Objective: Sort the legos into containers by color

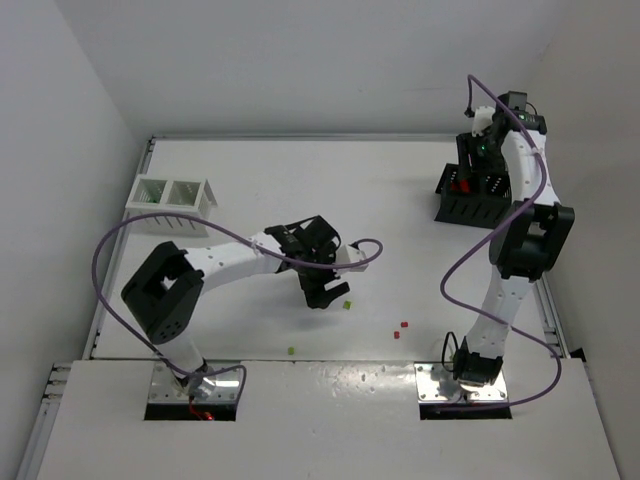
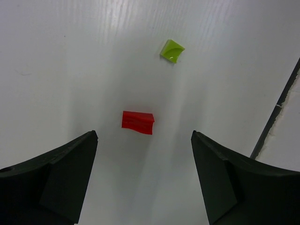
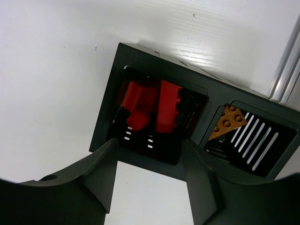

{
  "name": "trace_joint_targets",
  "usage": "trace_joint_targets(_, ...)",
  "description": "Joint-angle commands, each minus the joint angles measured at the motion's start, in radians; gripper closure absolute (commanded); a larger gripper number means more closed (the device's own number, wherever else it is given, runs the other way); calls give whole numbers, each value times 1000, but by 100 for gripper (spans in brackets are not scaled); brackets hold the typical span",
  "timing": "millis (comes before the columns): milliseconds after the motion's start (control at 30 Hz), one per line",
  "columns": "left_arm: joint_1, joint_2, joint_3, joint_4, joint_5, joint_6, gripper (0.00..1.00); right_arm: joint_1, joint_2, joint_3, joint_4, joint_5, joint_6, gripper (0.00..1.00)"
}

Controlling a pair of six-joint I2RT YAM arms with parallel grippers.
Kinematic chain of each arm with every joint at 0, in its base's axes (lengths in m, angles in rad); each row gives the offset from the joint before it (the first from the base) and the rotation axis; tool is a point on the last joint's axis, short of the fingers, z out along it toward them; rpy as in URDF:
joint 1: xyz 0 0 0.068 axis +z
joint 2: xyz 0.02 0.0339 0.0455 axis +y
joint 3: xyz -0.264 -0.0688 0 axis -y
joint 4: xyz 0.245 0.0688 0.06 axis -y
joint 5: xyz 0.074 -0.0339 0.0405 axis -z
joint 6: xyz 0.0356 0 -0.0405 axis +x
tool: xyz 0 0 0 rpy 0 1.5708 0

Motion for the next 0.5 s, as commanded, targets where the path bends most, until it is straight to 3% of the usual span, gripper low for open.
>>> trace_joint_targets(0, -32, 29, 36, 39, -8, 8, 14, 3, 14, 21, 14, -13, -4, 42)
trace_joint_targets(467, -157, 164, 113, 79, -27, 29, 31, 3, -134, -37, -19, -136, 23, 40)
